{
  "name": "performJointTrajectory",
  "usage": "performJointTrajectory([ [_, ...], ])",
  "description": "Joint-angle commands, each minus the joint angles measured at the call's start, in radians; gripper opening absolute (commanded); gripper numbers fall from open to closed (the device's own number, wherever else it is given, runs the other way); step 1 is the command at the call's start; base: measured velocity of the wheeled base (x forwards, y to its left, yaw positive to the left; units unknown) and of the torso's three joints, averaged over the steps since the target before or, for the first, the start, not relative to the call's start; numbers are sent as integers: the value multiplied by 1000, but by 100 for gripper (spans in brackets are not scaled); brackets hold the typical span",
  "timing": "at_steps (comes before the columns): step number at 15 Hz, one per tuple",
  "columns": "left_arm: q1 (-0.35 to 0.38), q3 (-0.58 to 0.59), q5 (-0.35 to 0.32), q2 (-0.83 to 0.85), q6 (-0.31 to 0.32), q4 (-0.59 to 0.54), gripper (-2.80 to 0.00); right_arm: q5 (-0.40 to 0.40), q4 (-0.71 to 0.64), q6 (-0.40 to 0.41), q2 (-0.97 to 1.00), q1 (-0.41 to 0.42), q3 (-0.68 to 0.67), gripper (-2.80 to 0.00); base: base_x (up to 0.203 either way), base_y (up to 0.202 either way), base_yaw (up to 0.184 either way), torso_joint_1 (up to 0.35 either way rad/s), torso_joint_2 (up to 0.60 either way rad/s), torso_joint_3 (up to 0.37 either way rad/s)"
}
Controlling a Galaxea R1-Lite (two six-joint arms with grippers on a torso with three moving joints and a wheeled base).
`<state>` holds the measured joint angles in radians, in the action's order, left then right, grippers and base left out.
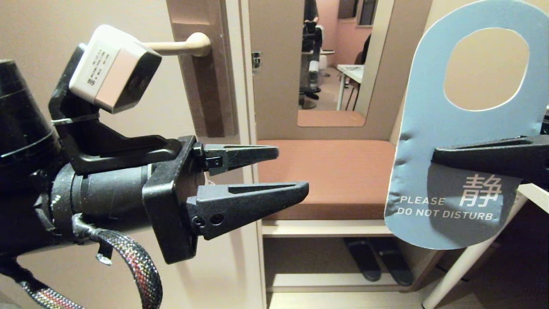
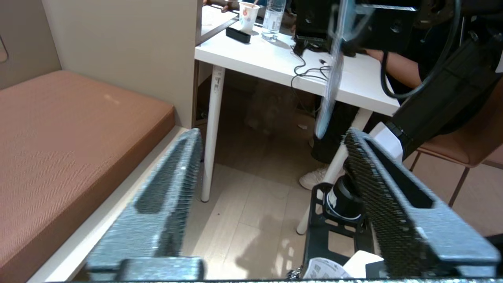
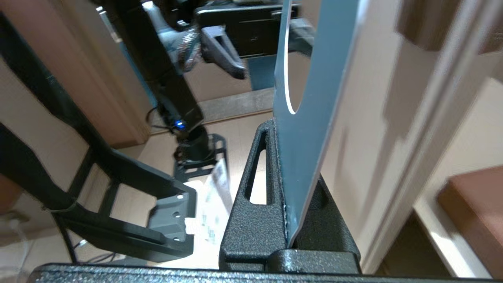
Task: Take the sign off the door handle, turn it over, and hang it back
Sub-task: Hand it to the other hand
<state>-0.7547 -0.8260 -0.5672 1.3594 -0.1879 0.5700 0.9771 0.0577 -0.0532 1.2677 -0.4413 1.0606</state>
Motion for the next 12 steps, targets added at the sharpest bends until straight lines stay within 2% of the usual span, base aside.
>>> performJointTrajectory([
  [1,-11,-18,-3,17,1,6,0,6,1,0,14,-36,3,-280,0,0,0,0,0,0],
  [3,-18,-34,-3,38,5,8,0,5,5,0,40,-54,24,-280,0,0,0,0,0,0],
  [6,-48,-38,-3,67,3,58,0,0,110,-3,91,-93,31,-280,0,0,0,0,0,0],
  [8,-60,-38,-3,90,0,108,0,-13,164,-40,109,-127,32,-280,0,0,0,0,0,0],
  [12,-105,-38,-5,101,-1,116,0,-46,244,-57,144,-171,33,-280,0,0,0,0,0,0],
])
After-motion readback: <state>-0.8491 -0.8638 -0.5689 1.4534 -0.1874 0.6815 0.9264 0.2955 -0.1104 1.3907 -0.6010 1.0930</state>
